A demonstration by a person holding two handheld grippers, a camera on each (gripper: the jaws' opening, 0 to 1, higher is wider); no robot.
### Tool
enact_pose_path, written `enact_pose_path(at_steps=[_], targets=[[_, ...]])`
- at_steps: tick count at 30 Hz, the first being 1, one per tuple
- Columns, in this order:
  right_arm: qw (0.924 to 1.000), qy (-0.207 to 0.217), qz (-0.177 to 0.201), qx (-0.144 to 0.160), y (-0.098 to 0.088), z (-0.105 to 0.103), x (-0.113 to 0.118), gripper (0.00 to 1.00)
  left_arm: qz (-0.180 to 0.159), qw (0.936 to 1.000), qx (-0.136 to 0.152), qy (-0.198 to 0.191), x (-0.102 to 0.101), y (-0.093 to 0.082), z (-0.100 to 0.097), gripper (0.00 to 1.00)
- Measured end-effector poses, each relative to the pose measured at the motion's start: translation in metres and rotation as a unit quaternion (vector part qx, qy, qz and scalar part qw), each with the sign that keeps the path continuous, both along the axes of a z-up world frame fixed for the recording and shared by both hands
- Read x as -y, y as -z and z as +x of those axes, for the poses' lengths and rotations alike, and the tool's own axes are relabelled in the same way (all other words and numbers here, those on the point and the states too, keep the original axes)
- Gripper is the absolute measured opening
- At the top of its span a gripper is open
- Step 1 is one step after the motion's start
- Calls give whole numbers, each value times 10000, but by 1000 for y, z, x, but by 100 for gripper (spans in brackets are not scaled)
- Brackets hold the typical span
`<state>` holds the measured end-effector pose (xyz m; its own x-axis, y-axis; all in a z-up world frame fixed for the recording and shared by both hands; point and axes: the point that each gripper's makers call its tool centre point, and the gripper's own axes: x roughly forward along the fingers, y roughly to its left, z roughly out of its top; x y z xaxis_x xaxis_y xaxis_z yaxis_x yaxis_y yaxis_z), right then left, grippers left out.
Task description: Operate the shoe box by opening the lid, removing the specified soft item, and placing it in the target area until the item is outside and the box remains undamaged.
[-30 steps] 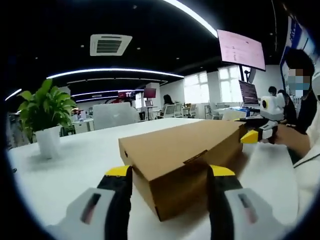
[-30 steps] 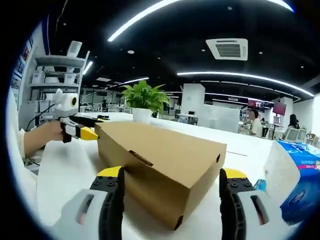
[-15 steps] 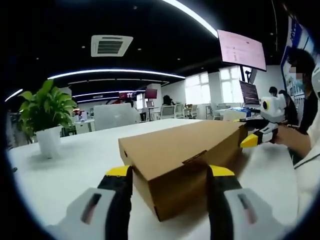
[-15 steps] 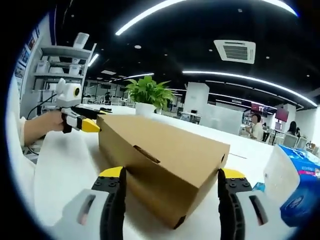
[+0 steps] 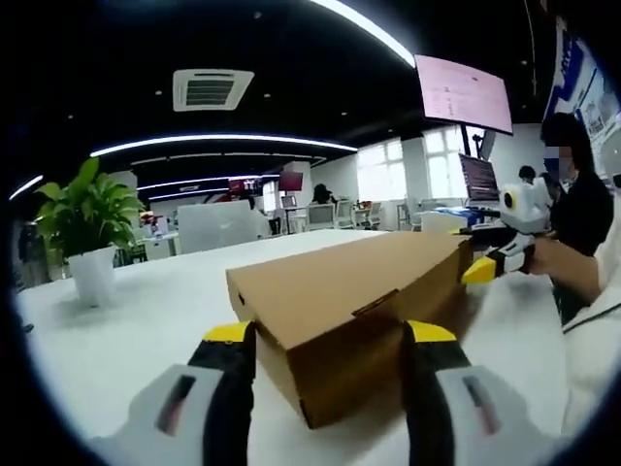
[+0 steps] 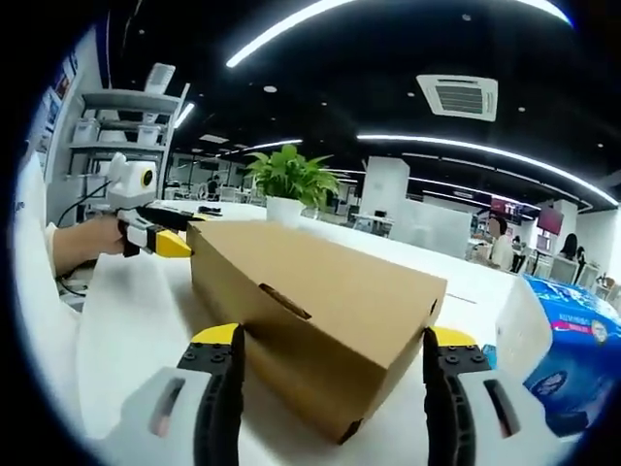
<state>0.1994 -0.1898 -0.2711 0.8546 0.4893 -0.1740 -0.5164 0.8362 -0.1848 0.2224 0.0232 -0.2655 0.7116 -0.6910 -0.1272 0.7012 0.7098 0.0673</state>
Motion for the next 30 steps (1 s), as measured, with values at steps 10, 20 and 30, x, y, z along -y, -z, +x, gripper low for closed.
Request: enact_pose_path(at_steps=[10, 20, 30], targets=[[9977, -38, 651, -203, -5, -6, 12, 76, -367, 9992, -132, 13, 10, -4, -13, 59], [9987, 53, 485, -175, -3, -14, 17, 78, -9, 9999, 97, 34, 18, 0, -19, 59], [9996, 189, 172, 108, -25, -21, 22, 77, -404, 9989, -169, 169, 17, -13, -23, 61]])
